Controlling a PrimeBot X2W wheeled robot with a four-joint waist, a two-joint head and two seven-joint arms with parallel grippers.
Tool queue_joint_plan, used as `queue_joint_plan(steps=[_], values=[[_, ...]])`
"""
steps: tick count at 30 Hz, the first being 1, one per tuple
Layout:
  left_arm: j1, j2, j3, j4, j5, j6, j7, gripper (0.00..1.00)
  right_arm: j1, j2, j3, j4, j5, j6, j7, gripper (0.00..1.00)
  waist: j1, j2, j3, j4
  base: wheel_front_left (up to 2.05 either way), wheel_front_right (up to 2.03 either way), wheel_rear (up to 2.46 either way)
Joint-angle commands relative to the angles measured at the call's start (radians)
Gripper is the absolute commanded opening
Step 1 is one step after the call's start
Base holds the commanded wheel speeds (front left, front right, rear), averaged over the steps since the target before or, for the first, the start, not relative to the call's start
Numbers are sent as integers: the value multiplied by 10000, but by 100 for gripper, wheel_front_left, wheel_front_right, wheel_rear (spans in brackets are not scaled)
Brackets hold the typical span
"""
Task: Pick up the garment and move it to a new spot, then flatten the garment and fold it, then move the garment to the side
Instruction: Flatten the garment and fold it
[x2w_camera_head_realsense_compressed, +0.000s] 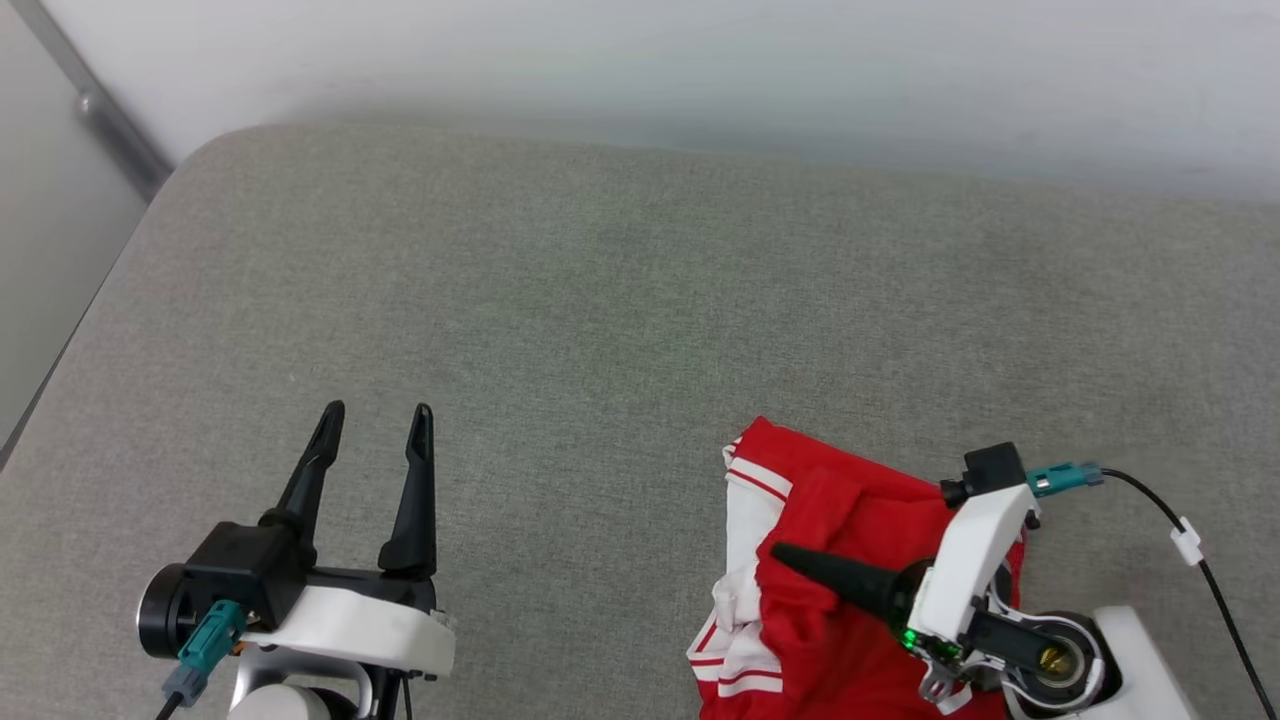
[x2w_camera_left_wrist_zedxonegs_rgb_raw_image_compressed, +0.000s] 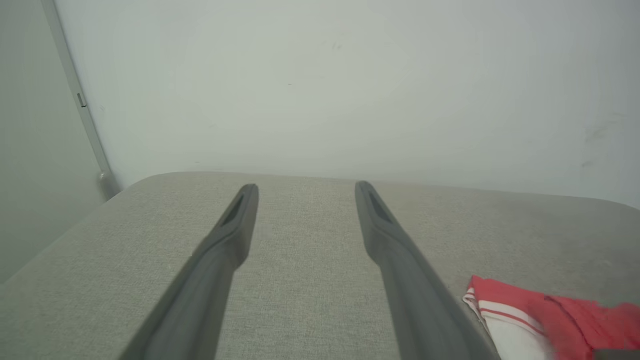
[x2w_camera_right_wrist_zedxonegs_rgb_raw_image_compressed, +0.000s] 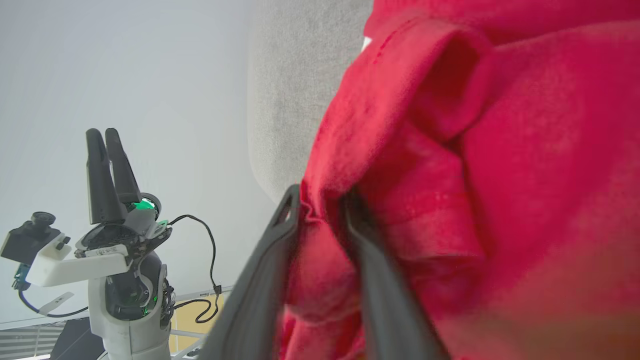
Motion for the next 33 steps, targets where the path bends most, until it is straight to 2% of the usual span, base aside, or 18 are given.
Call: queue_joint_plan(steps=[1, 6, 10, 15, 18, 23, 26, 30, 33], values=[[-129, -73, 20, 60, 17, -53, -61, 100, -165, 19, 216, 119, -15, -2, -212, 100, -1, 0, 69, 69, 0, 0, 0], [-102, -165, 61, 227, 26, -100, -93, 100, -284, -19, 795, -163, 181, -2, -588, 100, -1, 0, 59, -27, 0, 0, 0], [-48, -201, 87, 344, 20, -134, -103, 100, -277, -399, 1276, -977, -175, -2, -1079, 100, -1, 0, -64, -225, 0, 0, 0], [34, -220, 169, 424, -12, -119, -116, 100, -278, -1297, 1868, -1977, -1879, -2, -2781, 100, -1, 0, -197, -527, 0, 0, 0], [116, -235, 234, 468, -26, -60, -127, 100, -282, -1990, 1745, -2213, -3728, -4, -4101, 100, -1, 0, -287, -756, 0, 0, 0], [337, -274, 389, 582, -92, -8, -145, 100, 230, -2156, 570, -2403, -6367, -2, -5754, 100, -1, 0, -497, -1112, 0, 0, 0], [437, -299, 512, 661, -115, -15, -150, 100, 577, -1987, -344, -2710, -7384, -2, -6501, 100, -1, 0, -623, -1288, 0, 0, 0], [651, -351, 647, 768, -114, 12, -161, 100, 1135, -1538, -1305, -3376, -8181, -2, -7389, 100, -1, 0, -775, -1501, 0, 0, 0], [817, -385, 742, 846, -64, 27, -166, 100, 1593, -1258, -1521, -3818, -8476, -2, -7841, 100, -1, 0, -936, -1615, 0, 0, 0]])
